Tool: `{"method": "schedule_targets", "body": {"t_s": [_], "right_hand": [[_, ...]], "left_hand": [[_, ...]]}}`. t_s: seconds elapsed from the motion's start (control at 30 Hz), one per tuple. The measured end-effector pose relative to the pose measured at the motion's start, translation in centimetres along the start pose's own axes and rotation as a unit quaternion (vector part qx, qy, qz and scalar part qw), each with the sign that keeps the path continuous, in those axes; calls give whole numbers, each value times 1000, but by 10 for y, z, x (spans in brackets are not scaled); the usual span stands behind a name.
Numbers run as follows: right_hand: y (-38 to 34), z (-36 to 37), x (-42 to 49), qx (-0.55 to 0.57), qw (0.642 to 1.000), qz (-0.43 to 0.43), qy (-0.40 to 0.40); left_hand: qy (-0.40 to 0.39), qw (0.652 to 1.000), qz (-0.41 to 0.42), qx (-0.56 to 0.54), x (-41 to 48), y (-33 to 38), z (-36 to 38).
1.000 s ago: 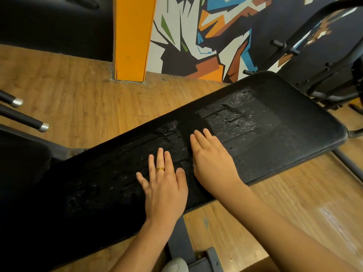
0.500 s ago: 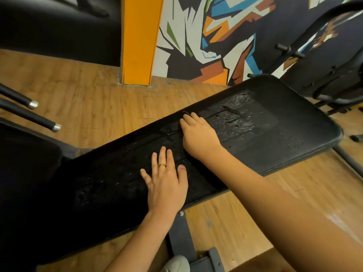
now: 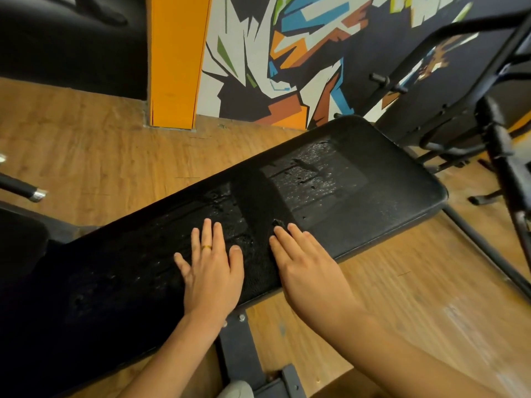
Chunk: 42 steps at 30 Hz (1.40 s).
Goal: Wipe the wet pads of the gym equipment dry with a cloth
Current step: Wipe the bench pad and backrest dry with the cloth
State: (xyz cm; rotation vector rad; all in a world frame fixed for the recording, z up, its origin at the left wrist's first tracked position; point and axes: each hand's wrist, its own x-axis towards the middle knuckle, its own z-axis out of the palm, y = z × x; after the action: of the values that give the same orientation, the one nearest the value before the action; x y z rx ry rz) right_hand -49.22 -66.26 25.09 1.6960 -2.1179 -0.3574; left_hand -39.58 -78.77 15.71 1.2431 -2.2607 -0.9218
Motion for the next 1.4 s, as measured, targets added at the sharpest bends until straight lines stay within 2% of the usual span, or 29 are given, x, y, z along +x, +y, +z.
{"method": "schedule_targets", "body": {"t_s": [0.13,0.27,0.33,0.4,0.47,0.57,0.67,0.83,0.93,1.27,1.4], "right_hand": [[19,-7,-6,-14,1000,0,11],[59,-16,-10,-26,995,99,-12],[47,-17,-6,-41,990,131,-12],[17,-9,-1,-27,992,118,-22],[-11,0,3,-2,997,62,-39],[-2,-4,3,34,999,14,-28],[31,-11,-4,30,999,31,-11],[95,-24,0,32,989,143,-4],[110,-29,3,40,984,171,2],[118,-33,-3,63,989,132,19],[129,-26,-2,66,988,137,-9]], "left_hand": [[6,1000,4,0,-1,-2,0],[7,1000,4,4,-1,-1,0],[9,1000,2,4,-2,0,-1],[14,1000,5,-3,-3,0,-1],[12,1000,0,0,-4,0,-2],[9,1000,2,6,-4,0,-4],[9,1000,5,-2,-4,0,-2],[12,1000,-1,6,-3,-1,-1],[10,1000,-1,12,-4,0,-1],[-2,1000,-9,2,-1,5,-3],[10,996,-1,-89,10,34,-14]]}}
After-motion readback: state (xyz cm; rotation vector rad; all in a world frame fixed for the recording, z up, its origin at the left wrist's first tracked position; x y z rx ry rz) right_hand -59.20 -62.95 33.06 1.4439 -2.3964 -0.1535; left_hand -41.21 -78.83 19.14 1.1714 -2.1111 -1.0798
